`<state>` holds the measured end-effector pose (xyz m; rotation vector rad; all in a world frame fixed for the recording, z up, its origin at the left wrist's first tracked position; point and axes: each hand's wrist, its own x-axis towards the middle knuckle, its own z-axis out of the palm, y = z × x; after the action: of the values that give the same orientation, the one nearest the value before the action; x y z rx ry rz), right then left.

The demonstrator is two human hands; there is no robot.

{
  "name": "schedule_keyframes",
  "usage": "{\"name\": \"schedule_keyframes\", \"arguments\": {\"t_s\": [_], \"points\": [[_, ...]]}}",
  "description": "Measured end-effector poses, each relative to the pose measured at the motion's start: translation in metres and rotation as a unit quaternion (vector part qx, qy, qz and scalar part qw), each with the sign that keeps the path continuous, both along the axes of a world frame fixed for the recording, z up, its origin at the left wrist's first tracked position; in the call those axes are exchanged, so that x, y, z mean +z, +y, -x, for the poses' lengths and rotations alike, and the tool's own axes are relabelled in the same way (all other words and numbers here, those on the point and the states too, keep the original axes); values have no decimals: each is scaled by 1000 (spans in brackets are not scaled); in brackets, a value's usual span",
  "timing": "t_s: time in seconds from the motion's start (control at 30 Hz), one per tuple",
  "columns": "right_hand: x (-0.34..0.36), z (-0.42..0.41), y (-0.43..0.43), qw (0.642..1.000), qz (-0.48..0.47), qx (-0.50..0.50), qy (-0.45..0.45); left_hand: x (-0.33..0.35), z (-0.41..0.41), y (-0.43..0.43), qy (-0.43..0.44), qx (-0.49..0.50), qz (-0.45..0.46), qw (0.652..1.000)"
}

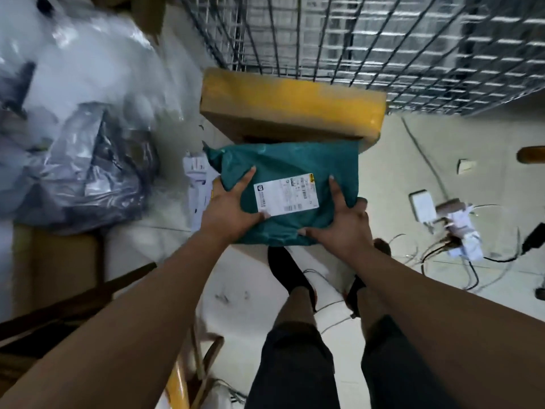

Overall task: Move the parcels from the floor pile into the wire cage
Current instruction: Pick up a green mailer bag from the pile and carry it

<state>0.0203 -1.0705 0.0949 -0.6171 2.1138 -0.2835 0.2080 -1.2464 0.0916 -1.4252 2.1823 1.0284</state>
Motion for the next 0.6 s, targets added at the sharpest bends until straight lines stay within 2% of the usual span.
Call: {"name": "schedule_keyframes", "arguments": {"t_s": [0.3,0.6], "points": [[-111,-41,-60,999,5,-38,25,-106,-23,-75,12,-35,9,999],[-140,-38,-63,1000,10,-17,-8,-142,-20,-75,-7,-26,9,1000]]}}
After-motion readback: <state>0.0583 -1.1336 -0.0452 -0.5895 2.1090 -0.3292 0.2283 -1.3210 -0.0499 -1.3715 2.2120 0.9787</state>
